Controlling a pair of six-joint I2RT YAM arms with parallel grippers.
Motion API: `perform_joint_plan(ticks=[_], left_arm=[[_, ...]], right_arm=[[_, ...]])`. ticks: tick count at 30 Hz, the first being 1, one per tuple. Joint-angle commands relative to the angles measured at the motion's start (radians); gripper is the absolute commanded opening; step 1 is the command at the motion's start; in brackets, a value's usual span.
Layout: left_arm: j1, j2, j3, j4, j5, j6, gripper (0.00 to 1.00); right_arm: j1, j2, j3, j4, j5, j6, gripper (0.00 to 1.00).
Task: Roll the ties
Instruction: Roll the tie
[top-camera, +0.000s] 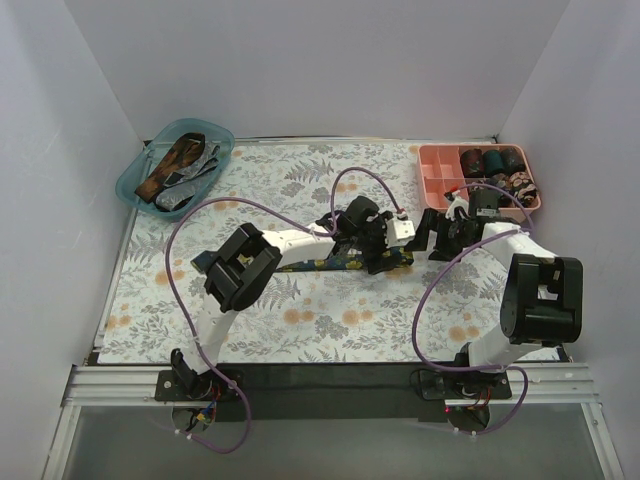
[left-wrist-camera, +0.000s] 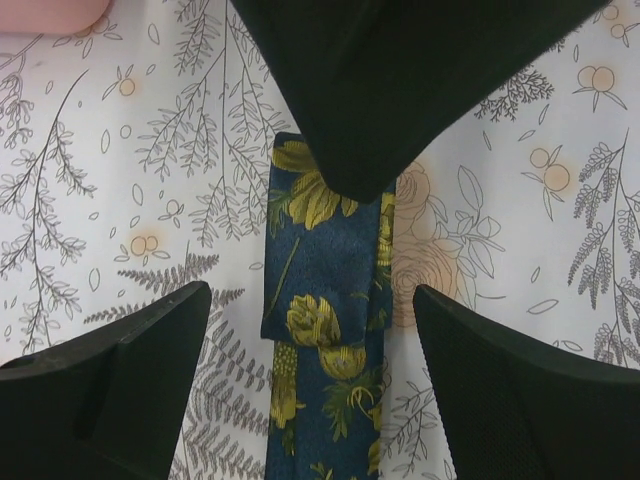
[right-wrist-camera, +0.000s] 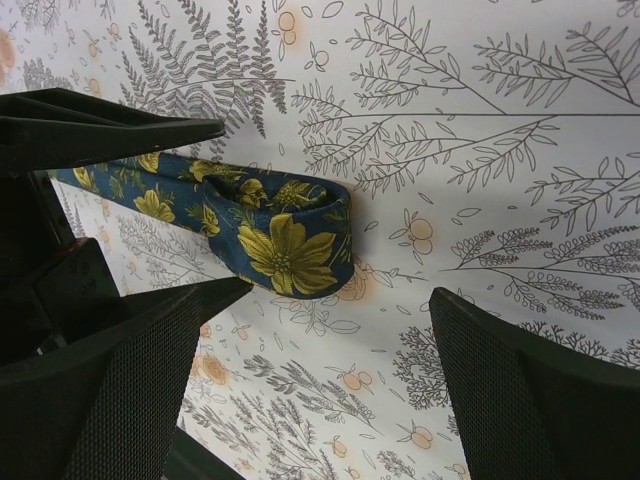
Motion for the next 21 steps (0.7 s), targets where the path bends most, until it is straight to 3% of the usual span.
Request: perform_joint_plan(ticks=[1, 6, 9, 10, 21], left_arm=[[-0.002, 0.010, 0.054, 0.009, 0.055, 0.028, 0.76], [-0.001, 0.048, 0.091, -0.005, 0.064, 0.029, 0.70], [-0.002, 0.063, 0.103, -0.017, 0.073, 0.037, 0.59], [-0.002, 0.065, 0.102, -0.017, 0.073, 0.035, 0.51], [-0.001, 0.071, 0.080, -0.017, 0.118, 0.018, 0.36]], right_arm=[[-0.009, -0.048, -0.017, 0.036, 0.022, 0.027, 0.84], [-0.017, -0.046, -0.023, 0.044, 0.008, 0.028, 0.83], [-0.020, -0.040, -0.032, 0.064, -0.007, 0.025, 0.83], [-0.020, -0.040, -0.037, 0.071, -0.010, 0.031, 0.83], [-0.022, 0.013, -0.060, 0.196, -0.097, 0.054, 0.82]])
